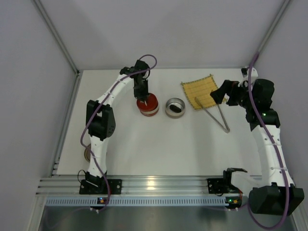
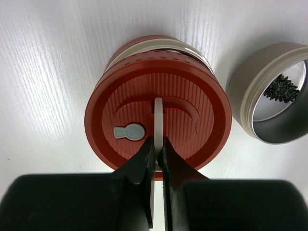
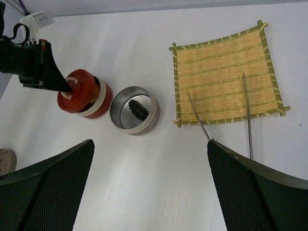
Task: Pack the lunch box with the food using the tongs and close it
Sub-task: Close the box lid on the packing box, then move the packing box to the center of the board, then adjust the box lid on the packing box.
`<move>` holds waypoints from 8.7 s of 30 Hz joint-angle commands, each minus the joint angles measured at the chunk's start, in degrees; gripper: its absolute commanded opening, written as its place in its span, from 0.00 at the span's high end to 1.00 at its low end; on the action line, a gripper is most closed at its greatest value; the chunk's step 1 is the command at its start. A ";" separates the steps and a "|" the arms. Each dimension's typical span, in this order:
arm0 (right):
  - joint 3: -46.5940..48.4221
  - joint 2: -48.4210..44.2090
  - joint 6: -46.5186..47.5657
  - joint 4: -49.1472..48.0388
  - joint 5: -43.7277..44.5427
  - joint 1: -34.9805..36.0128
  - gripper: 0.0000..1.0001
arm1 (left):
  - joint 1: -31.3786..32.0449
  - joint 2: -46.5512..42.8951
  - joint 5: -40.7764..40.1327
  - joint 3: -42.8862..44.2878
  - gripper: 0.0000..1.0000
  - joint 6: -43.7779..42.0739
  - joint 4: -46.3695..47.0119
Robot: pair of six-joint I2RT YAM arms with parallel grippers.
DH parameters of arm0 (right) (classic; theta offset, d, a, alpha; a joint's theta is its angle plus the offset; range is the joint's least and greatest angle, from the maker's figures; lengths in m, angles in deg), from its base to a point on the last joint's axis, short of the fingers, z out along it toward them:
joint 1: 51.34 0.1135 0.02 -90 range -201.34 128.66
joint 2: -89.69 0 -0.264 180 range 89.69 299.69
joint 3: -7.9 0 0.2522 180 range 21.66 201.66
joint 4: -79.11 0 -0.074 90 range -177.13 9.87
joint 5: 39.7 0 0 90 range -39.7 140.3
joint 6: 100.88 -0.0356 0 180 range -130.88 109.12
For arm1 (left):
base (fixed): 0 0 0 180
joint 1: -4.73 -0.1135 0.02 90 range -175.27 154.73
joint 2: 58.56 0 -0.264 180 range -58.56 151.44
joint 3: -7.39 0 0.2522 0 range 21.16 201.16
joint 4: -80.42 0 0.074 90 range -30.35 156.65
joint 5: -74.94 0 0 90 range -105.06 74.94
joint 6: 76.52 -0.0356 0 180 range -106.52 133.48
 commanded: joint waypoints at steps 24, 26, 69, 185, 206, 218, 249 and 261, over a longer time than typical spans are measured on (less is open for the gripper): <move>-4.10 -2.86 -0.90 -1.86 -2.09 -1.51 0.01 | 3.65 1.70 -8.08 4.10 1.00 -1.13 -0.78; -4.18 -2.78 -0.99 -1.94 -2.18 -1.51 0.00 | 3.74 1.88 -7.82 4.28 1.00 -1.22 -0.78; -4.71 -1.02 -2.31 -2.56 -6.39 -3.44 0.01 | 6.64 3.38 -8.79 3.23 1.00 -20.98 -6.85; -3.92 1.09 2.62 1.84 -13.69 -5.64 0.01 | 16.66 -27.21 31.03 -39.05 1.00 -72.41 -4.30; -4.36 1.18 2.18 1.13 -14.57 -5.73 0.01 | 16.57 -30.55 32.26 -38.27 0.88 -71.45 -3.95; -4.45 1.35 2.18 0.87 -14.66 -5.64 0.01 | 17.27 -27.12 26.29 -39.22 0.94 -72.23 -1.14; -4.18 1.71 1.91 0.87 -14.74 -5.73 0.00 | 21.58 -30.28 26.37 -42.48 0.55 -72.94 -4.83; -2.60 1.88 3.66 3.41 -15.01 -5.81 0.01 | 18.96 -41.07 23.03 -46.17 0.45 -61.96 -1.14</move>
